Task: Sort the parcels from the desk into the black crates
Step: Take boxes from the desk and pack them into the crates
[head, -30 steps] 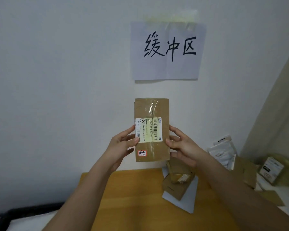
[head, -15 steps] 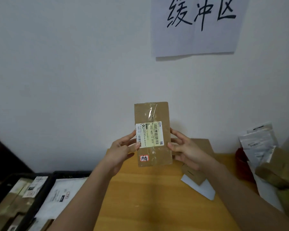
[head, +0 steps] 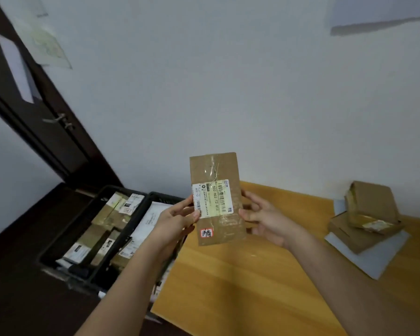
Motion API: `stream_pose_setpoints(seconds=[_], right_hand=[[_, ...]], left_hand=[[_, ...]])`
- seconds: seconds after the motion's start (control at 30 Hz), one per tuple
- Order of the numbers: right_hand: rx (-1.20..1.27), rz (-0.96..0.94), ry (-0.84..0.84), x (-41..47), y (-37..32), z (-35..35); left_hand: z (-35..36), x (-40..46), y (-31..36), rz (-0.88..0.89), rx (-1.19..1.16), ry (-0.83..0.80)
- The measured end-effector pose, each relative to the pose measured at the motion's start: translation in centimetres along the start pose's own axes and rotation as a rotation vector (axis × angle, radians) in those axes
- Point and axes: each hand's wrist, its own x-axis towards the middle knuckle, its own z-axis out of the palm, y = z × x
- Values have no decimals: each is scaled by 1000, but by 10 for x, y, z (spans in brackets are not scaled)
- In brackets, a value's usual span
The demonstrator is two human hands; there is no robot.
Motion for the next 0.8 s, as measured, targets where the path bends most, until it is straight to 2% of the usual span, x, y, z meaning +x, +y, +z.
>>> stream_pose_setpoints(seconds=[0.23, 0.33, 0.47, 0.8], right_hand=[[1, -9, -50, 36, 26, 142], [-61, 38, -115, 55, 52, 219], [-104, 80, -127, 71, 75, 303], [-95, 117, -78, 140, 91, 389]], left_hand=[[-143, -37, -5, 54, -51, 87], [-219, -62, -17, 18, -71, 181], [-303, -84, -24, -11, -94, 192], [-412, -62, -37, -58, -246, 223]])
